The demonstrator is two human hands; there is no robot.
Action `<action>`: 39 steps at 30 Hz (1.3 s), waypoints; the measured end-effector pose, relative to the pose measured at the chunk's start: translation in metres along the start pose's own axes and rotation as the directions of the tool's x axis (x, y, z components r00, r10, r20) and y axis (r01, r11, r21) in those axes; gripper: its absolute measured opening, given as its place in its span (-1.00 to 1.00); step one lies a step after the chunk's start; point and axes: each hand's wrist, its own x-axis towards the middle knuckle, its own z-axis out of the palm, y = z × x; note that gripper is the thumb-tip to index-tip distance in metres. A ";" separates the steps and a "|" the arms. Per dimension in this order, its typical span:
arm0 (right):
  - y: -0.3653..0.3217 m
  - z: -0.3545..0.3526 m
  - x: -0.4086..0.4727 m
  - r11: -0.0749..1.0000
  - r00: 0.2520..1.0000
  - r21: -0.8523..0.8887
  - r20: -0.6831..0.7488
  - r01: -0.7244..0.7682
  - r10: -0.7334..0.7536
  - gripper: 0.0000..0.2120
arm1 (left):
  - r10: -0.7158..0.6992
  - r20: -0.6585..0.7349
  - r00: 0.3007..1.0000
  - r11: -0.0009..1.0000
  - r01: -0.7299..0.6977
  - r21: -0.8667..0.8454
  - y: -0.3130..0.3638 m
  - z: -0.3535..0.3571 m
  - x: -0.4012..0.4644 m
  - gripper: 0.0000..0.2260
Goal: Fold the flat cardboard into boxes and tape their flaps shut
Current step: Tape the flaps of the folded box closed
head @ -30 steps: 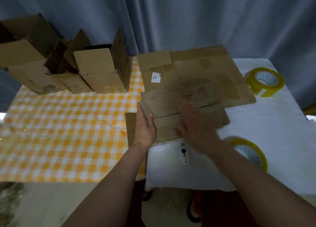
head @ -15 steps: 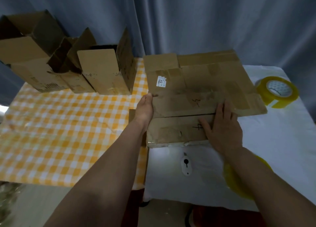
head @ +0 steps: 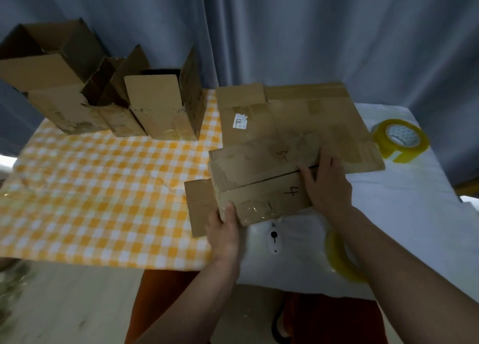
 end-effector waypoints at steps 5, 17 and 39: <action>-0.012 -0.053 0.007 0.922 0.995 0.379 -0.092 0.076 -0.044 -0.32 | 0.103 0.074 0.992 0.971 -0.084 -0.225 0.033 -0.026 0.002 -0.82; -0.047 -0.092 -0.097 0.453 0.994 0.891 0.078 -0.034 -0.079 -0.85 | 0.193 0.284 0.939 0.776 0.031 -0.630 0.116 -0.054 -0.001 -0.69; -0.078 -0.046 -0.139 0.190 0.820 0.876 0.482 -0.443 -0.310 -0.40 | 0.034 0.660 0.750 0.993 0.048 -0.106 0.103 -0.107 0.013 -0.61</action>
